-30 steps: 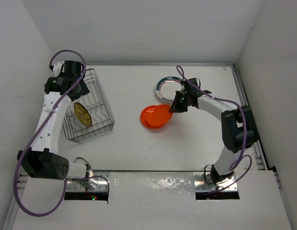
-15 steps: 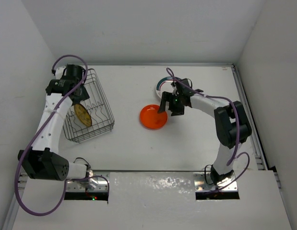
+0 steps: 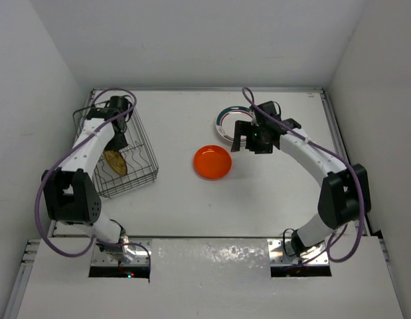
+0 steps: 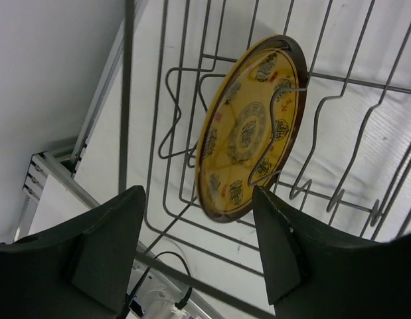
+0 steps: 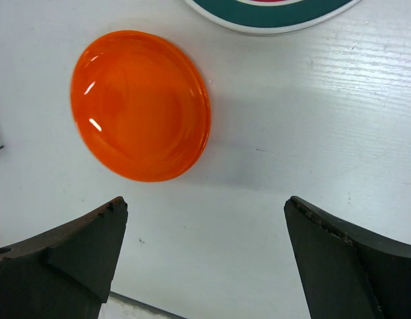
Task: Unload the plates from the dish rack
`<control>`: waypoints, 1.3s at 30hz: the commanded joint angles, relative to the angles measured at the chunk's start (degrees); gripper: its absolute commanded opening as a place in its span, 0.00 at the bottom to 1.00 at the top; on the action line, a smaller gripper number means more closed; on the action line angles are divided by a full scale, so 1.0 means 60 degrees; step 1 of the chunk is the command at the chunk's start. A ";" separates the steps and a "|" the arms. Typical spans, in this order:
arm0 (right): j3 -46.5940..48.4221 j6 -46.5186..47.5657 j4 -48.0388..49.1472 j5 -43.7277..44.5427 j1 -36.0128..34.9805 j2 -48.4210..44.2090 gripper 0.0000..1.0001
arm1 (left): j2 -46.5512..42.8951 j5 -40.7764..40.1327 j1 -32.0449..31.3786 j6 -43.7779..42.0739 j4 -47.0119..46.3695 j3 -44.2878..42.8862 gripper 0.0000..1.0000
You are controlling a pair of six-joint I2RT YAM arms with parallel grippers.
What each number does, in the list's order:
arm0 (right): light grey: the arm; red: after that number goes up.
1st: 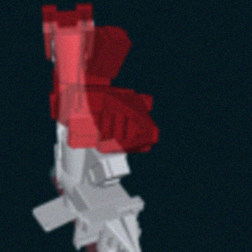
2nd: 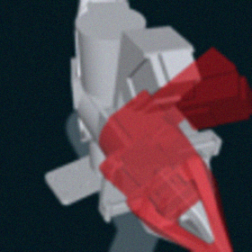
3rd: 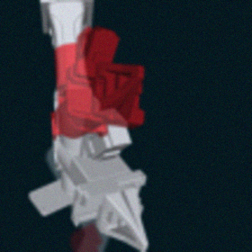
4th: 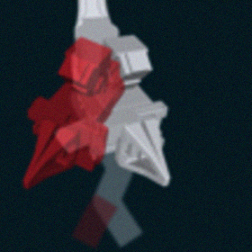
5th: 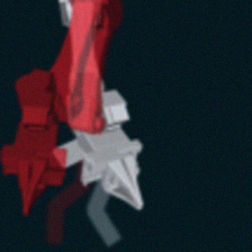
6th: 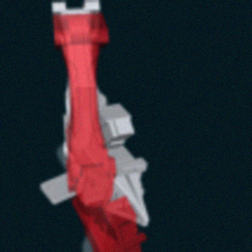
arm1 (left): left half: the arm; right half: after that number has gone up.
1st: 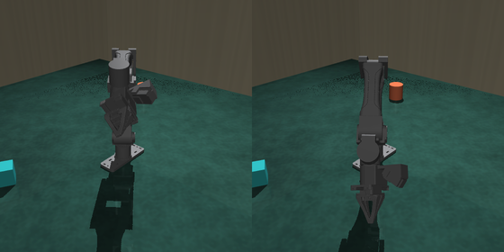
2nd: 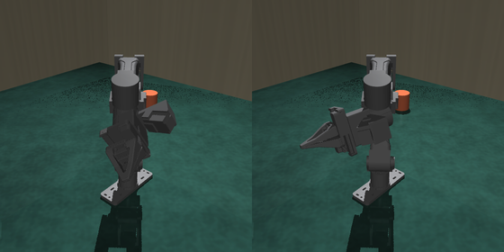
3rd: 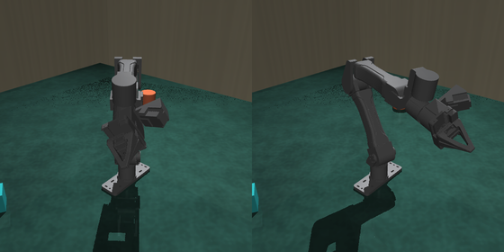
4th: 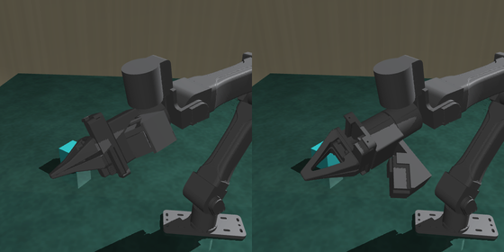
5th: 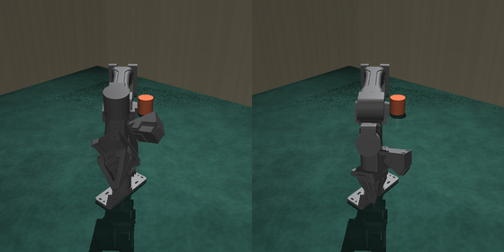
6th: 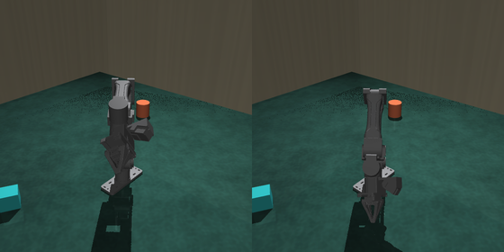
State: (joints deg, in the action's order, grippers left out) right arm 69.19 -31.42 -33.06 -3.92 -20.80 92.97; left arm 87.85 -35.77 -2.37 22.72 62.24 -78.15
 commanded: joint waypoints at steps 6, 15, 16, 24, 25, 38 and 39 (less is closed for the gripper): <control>-0.0399 0.0505 -0.0408 -0.0122 -0.0020 -0.1124 0.99 | 0.0768 -0.0191 0.0366 -0.0036 -0.0880 0.0500 0.44; -0.0091 0.0608 -0.0672 -0.0181 -0.0020 -0.1008 0.99 | 0.0797 0.0117 0.0908 -0.0315 -0.1130 0.0764 0.16; -0.0062 0.0579 -0.0686 -0.0181 -0.0020 -0.0978 0.99 | 0.0826 0.0102 0.0908 -0.0388 -0.1072 0.0721 0.09; 0.0304 0.0286 -0.0906 -0.0473 -0.0020 -0.0832 0.99 | 0.0870 -0.0087 0.0893 -0.0433 0.0055 -0.0611 0.00; 0.0363 0.0256 -0.0964 -0.0532 -0.0006 -0.0774 0.99 | 0.0870 -0.0190 0.0893 -0.0374 0.0260 -0.1048 0.00; 0.0394 -0.3487 0.5005 -0.5583 -0.0020 -0.0275 0.99 | -0.1234 0.4734 0.0805 -0.0740 -0.1504 -0.2834 0.00; 0.0262 -0.4074 0.5882 -0.5760 -0.0020 -0.0275 0.99 | -0.1427 0.6805 0.0805 -0.0595 -0.2584 -0.2375 0.00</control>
State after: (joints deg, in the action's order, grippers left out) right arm 72.01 -42.02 -23.53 -25.69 -20.78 91.90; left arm 85.32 -23.09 2.61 20.03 60.23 -98.65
